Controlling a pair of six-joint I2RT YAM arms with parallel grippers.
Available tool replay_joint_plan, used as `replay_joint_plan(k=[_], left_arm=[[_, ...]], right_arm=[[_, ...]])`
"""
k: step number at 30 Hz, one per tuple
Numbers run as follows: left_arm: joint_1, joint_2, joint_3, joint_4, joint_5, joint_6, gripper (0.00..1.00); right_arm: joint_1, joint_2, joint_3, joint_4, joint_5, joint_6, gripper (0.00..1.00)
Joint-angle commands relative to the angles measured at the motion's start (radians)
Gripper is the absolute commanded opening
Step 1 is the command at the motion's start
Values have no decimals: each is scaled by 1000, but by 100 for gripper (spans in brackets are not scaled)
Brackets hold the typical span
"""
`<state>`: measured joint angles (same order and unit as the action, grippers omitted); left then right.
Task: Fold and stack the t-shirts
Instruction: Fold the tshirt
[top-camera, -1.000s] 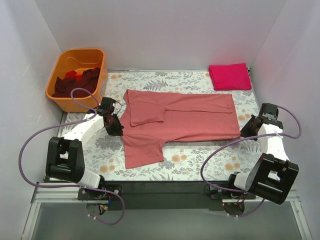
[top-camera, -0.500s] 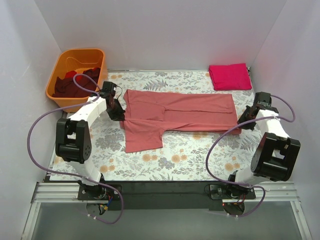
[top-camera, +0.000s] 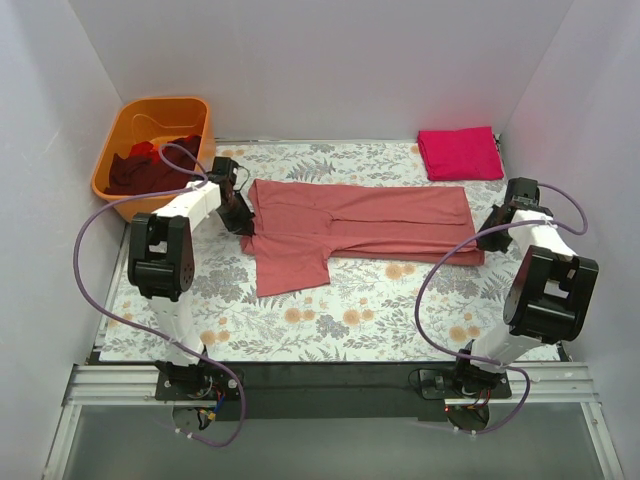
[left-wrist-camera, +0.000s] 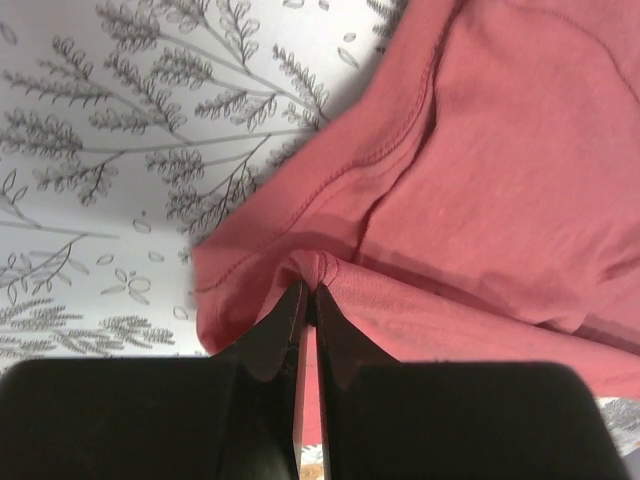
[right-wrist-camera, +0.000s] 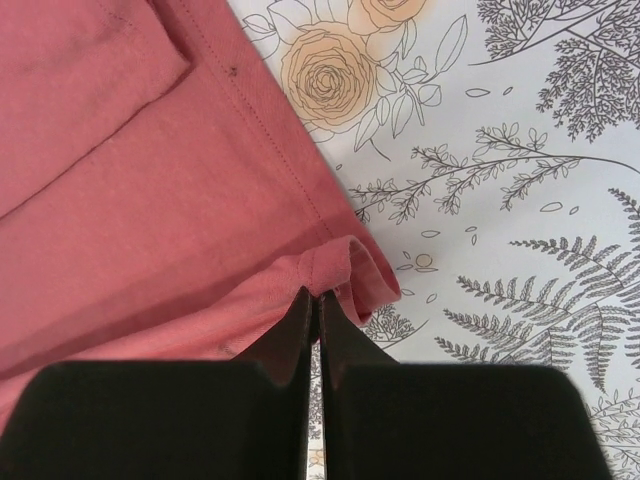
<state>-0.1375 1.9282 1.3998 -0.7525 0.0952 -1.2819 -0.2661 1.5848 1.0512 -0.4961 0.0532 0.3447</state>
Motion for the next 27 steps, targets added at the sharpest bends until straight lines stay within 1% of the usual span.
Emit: replay_joint_plan(k=[1,12,17,19,22,25,27], left_arm=[[13,3,59,-4,-21,12,0],[13,-43,94,-11,-69,12,0],[13,-14,108,-10,-81,13,0],[13,-2,114,2,-115,9,0],[13,21,114,25,-124,7,0],[13,46,114,50,-121,13,0],[13,49,104,64,-123,21,0]], right_arm=[[-5,18,33,74,39,11,1],[-5,40,69,96,33,19,2],[-5,75,66,116,19,27,3],[-4,99,61,131,11,30,3],[1,124,55,166,7,24,4],[5,147,50,195,7,19,7],[7,152,53,205,2,14,12]])
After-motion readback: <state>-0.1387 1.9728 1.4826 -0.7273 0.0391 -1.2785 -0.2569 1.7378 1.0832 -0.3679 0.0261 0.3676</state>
